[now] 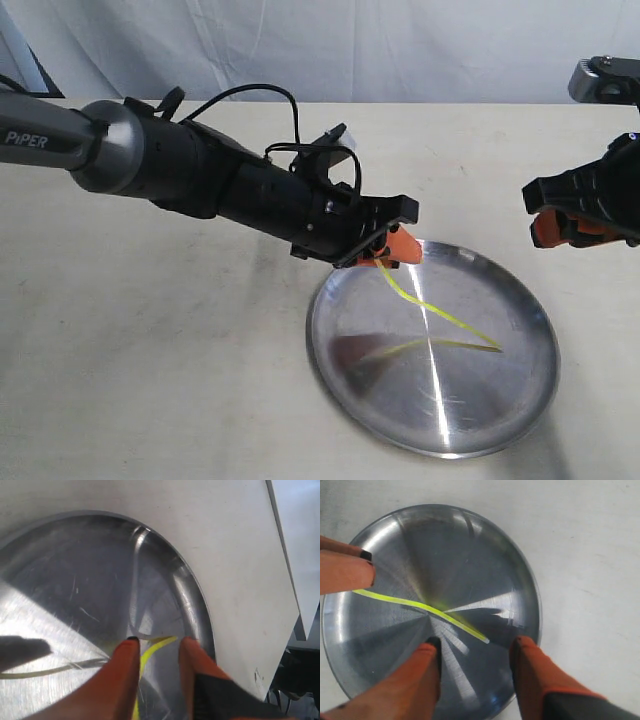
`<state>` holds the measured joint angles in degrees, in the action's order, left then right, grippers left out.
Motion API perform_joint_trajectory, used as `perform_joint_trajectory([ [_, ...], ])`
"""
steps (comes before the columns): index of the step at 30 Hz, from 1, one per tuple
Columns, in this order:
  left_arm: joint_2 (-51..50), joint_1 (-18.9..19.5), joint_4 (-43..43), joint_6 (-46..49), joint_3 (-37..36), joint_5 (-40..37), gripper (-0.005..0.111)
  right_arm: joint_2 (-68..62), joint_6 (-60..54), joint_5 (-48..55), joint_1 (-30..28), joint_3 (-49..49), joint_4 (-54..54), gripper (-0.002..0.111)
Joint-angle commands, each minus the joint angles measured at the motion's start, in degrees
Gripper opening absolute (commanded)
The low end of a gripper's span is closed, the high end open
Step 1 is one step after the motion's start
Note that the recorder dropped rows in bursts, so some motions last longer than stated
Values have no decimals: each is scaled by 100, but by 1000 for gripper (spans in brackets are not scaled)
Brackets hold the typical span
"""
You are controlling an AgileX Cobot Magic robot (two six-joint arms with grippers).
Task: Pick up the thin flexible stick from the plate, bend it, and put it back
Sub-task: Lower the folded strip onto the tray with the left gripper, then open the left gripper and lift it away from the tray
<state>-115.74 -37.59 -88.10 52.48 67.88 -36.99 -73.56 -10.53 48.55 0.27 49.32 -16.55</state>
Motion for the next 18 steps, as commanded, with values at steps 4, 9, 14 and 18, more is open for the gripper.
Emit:
perform_joint_trajectory([
  [4,5,-19,78,-25,26,-243,50,19,3,-46,-27,14,65,45],
  [9,73,107,703,-296,26,-345,58,19,3,-2,-27,14,65,45],
  [14,254,319,1123,-289,26,-341,63,19,3,-2,-27,14,65,45],
  [18,512,471,1350,-244,26,-260,63,19,3,-2,-27,14,65,45],
])
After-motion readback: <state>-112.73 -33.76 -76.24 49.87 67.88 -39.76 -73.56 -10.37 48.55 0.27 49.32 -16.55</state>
